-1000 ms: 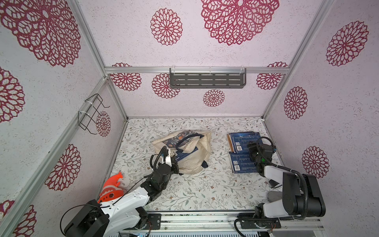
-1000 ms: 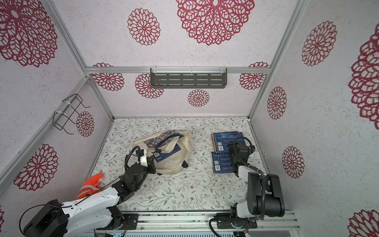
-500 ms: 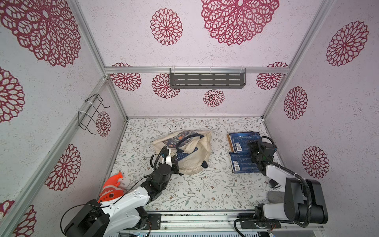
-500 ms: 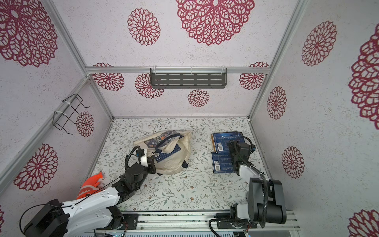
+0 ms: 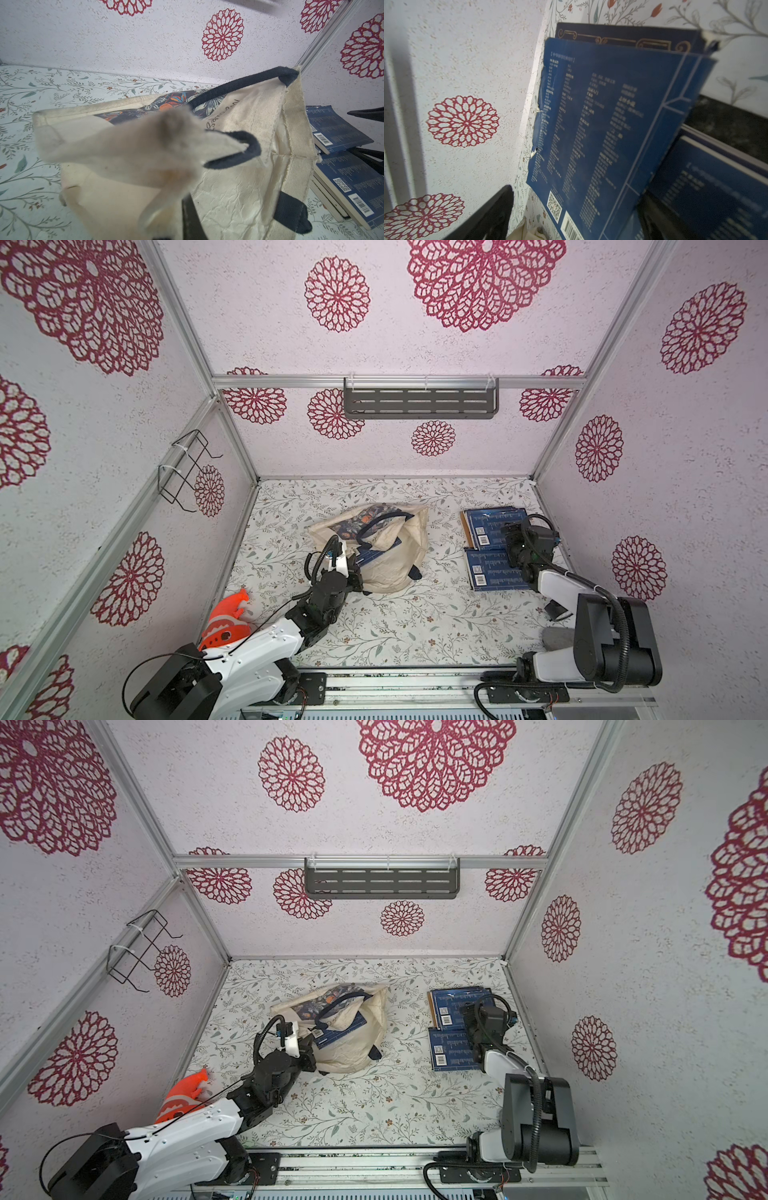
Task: Take out the books from the canvas bag
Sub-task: Place the book on the book.
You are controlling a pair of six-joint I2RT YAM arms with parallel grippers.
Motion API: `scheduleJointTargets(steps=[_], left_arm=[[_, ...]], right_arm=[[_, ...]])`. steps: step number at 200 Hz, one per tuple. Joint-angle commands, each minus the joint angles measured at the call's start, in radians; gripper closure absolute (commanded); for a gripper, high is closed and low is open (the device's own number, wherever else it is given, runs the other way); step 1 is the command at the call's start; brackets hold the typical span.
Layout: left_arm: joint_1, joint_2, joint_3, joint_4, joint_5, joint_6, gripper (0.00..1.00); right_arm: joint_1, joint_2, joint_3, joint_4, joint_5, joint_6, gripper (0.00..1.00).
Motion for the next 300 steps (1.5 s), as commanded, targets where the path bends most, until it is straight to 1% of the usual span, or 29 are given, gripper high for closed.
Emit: scheduleJointTargets(steps=[1,39,74,121,143,172,199,220,228,234,253,267,284,300], left_arm=[[0.007,0.018,0.028,-0.016,0.011,-0.007,1.00],[0.008,0.025,0.030,-0.015,0.010,-0.008,1.00],[0.007,0.029,0.031,-0.015,0.008,-0.007,1.00],[0.008,0.032,0.033,-0.015,0.008,-0.007,1.00],[0.007,0.032,0.033,-0.014,0.004,-0.007,1.00],[0.009,0.037,0.037,-0.018,0.000,-0.011,1.00],[0.008,0.043,0.047,-0.036,-0.023,-0.011,1.00],[0.008,0.044,0.050,-0.049,-0.052,-0.001,0.83],[0.008,0.045,0.049,-0.055,-0.059,-0.004,0.72],[0.007,0.045,0.048,-0.056,-0.064,-0.006,0.67],[0.008,0.057,0.048,-0.057,-0.070,-0.010,0.57],[0.008,0.065,0.051,-0.067,-0.071,-0.012,0.49],[0.008,0.067,0.061,-0.078,-0.076,-0.013,0.39],[0.006,0.045,0.083,-0.135,-0.055,-0.033,0.31]], right_arm=[[-0.004,-0.040,0.008,-0.017,-0.012,0.017,0.07],[0.005,-0.039,0.007,-0.012,-0.048,0.046,0.06],[0.019,-0.054,0.021,-0.018,-0.017,0.035,0.05],[0.020,-0.018,0.043,-0.014,-0.032,0.032,0.05],[0.029,-0.044,0.034,-0.008,-0.014,0.021,0.04],[0.041,-0.101,0.031,-0.100,0.012,-0.002,0.01],[0.075,-0.162,-0.008,-0.120,0.021,-0.002,0.01],[0.133,-0.191,-0.012,-0.135,0.019,-0.029,0.01],[0.160,-0.202,-0.008,-0.144,0.015,-0.042,0.01],[0.175,-0.210,-0.002,-0.155,0.013,-0.054,0.01],[0.234,-0.247,0.013,-0.196,0.021,-0.116,0.01],[0.271,-0.283,0.019,-0.241,0.040,-0.161,0.01],[0.305,-0.340,0.000,-0.262,0.057,-0.206,0.01],[0.339,-0.392,-0.032,-0.273,0.065,-0.247,0.01]])
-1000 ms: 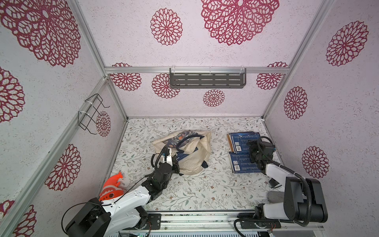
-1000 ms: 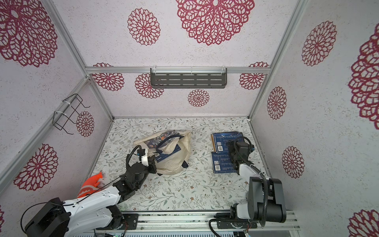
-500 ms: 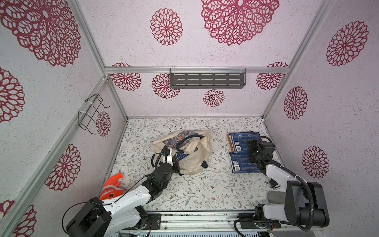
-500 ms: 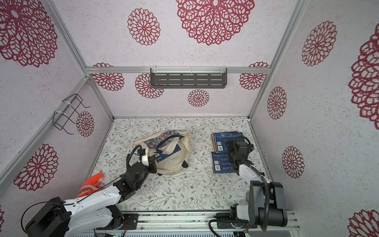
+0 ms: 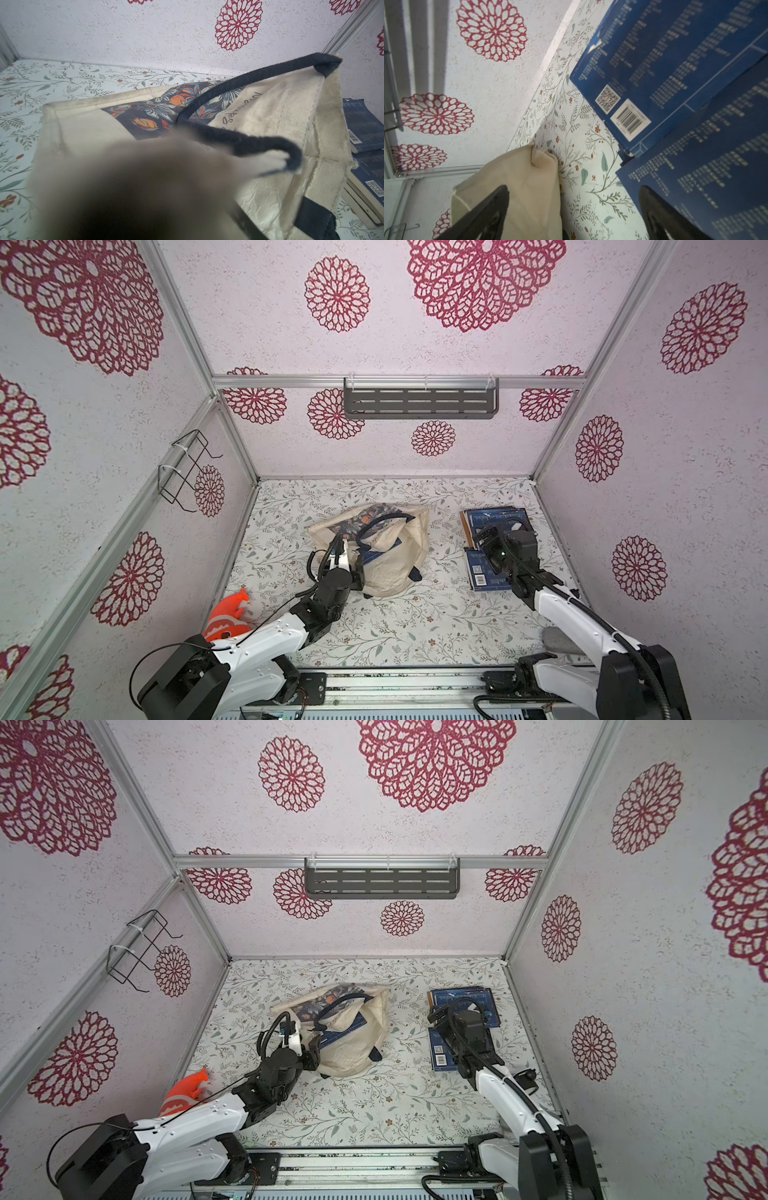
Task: Take out the books from the canvas bag
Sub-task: Place the book on the book, then adjust the canvas bag at the center of the board.
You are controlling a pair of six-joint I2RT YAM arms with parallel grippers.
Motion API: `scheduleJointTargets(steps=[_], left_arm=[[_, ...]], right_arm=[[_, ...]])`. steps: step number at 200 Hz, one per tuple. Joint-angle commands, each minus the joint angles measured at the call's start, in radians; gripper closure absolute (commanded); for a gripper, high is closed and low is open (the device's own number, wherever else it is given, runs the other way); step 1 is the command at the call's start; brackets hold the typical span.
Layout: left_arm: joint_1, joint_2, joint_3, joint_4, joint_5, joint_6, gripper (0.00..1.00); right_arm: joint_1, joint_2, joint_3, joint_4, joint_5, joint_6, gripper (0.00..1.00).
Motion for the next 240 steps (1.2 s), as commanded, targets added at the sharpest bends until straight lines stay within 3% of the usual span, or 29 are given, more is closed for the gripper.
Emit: scheduleJointTargets(steps=[1,59,131,184,216,240], left_arm=[[0.004,-0.016,0.046,-0.073,-0.002,-0.023,0.30],[-0.056,-0.079,0.126,-0.243,-0.035,-0.021,0.11],[-0.312,-0.070,0.308,-0.564,-0.373,0.008,0.03],[-0.451,0.141,0.549,-0.793,-0.584,0.147,0.02],[-0.464,0.296,0.691,-0.844,-0.565,0.279,0.02],[-0.463,0.378,0.789,-0.876,-0.478,0.350,0.02]], right_arm=[[0.040,-0.086,-0.021,-0.040,0.043,-0.108,0.01],[0.115,-0.187,-0.113,-0.086,0.067,-0.264,0.01],[0.135,-0.261,-0.157,-0.067,0.024,-0.291,0.01],[0.138,-0.304,-0.164,-0.091,0.018,-0.288,0.01],[0.136,-0.340,-0.169,-0.111,0.048,-0.296,0.01],[0.136,-0.346,-0.173,-0.116,0.054,-0.291,0.01]])
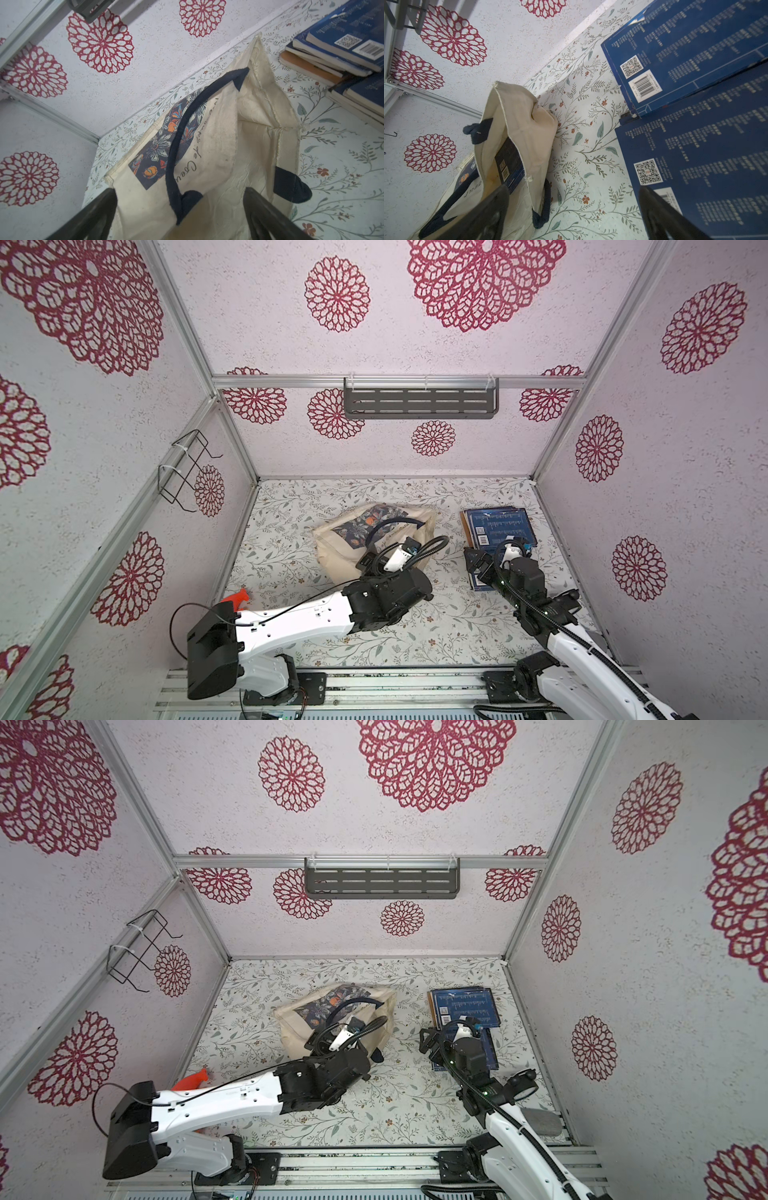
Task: Take out the books from the canvas bag
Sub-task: Adjust the canvas bag at the center of the board.
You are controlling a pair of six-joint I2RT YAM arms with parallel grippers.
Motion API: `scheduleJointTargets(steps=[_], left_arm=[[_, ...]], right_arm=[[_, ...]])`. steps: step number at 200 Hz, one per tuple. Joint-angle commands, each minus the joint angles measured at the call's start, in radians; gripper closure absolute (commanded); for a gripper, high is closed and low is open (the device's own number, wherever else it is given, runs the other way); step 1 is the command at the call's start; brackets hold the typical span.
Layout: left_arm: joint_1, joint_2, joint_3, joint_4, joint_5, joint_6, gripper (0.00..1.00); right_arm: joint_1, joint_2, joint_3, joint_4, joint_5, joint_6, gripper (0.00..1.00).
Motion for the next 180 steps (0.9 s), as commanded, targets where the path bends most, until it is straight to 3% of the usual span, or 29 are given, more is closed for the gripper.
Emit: scheduleJointTargets(steps=[1,31,91,180], left_arm=[[-0.008,0.059,0.089,-0.074,0.045,0.114,0.02],[-0.003,0.145,0.180,-0.146,0.111,0.151,0.02],[0.112,0.189,0.159,-0.131,0.228,0.176,0.02],[0.205,0.306,0.167,-0.095,0.230,0.253,0.00]], right_arm=[[0.004,-0.015,-0.005,-0.008,0.028,-0.027,0.01],[0.002,-0.004,0.003,-0.021,0.032,-0.027,0.01],[0.003,-0.059,-0.007,-0.047,0.094,-0.027,0.01],[0.003,-0.023,-0.019,-0.012,0.069,-0.021,0.01]])
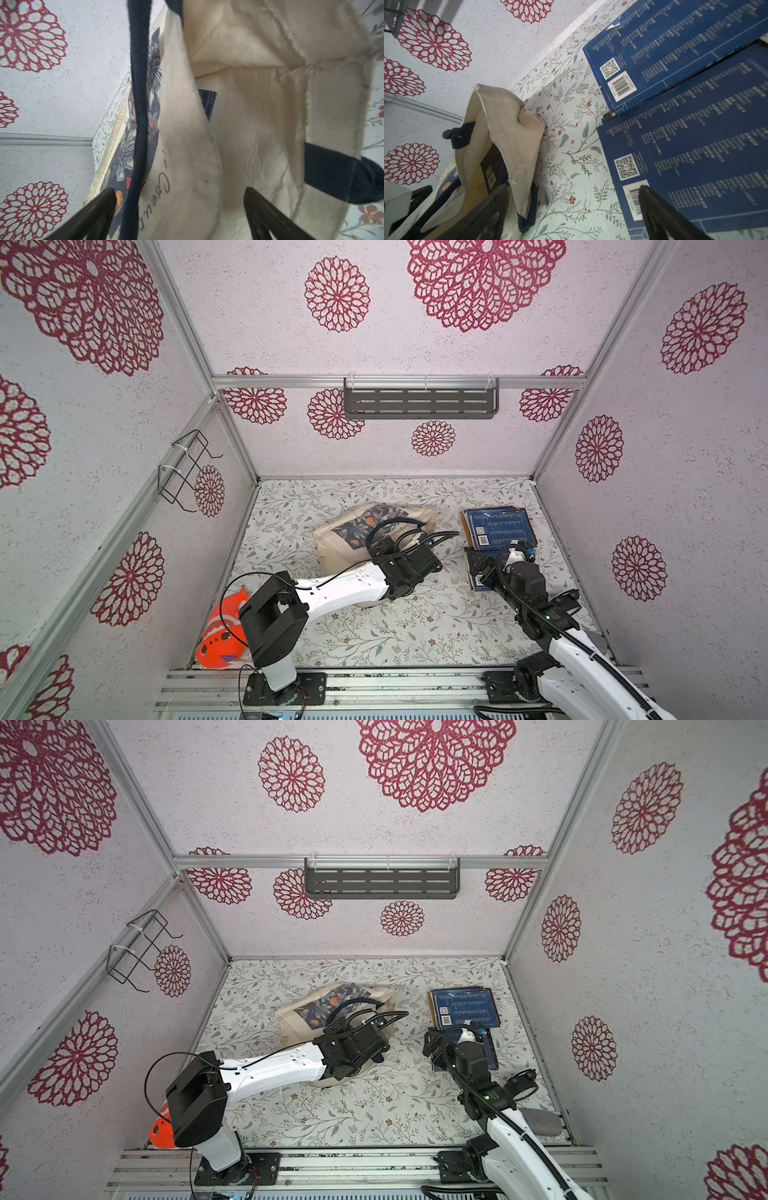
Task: Take out the books from the canvas bag
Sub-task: Adjust the canvas bag at the center of the board.
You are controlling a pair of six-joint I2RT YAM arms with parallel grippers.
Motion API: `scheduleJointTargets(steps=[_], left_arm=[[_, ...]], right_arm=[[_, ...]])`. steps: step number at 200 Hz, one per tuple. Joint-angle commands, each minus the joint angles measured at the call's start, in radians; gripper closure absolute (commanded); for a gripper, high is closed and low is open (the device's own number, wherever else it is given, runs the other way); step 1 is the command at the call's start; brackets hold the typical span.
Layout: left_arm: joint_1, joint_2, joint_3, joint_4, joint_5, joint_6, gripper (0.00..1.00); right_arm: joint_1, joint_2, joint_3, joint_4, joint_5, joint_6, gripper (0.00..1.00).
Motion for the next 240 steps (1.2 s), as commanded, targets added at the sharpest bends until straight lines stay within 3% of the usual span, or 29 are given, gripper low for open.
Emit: scheduleJointTargets(steps=[1,20,67,86,116,186,218,240], left_arm=[[0.020,0.014,-0.003,0.038,-0.001,0.051,0.00],[0.041,0.024,0.009,0.042,-0.011,0.059,0.06],[0.105,0.039,0.043,0.049,-0.058,0.082,0.40],[0.125,0.034,0.054,0.052,-0.075,0.091,0.58],[0.160,-0.005,0.045,0.080,-0.076,0.086,1.00],[0.206,-0.199,0.002,0.195,-0.012,-0.013,1.00],[0.210,-0.270,-0.037,0.254,0.012,-0.036,1.00],[0.209,-0.298,-0.082,0.308,0.021,-0.020,1.00]], right_arm=[[0.003,0.004,0.005,0.032,0.005,-0.021,0.01],[0.003,0.004,-0.001,0.044,0.000,-0.020,0.01],[0.003,0.025,-0.009,0.076,-0.028,-0.022,0.01],[0.003,0.033,-0.013,0.099,-0.049,-0.025,0.01],[0.003,0.033,-0.028,0.154,-0.090,-0.029,0.01],[0.082,0.111,-0.015,0.292,-0.195,-0.046,0.01],[0.220,0.157,0.079,0.234,-0.085,-0.062,0.01],[0.324,0.230,0.126,0.234,-0.018,0.005,0.02]])
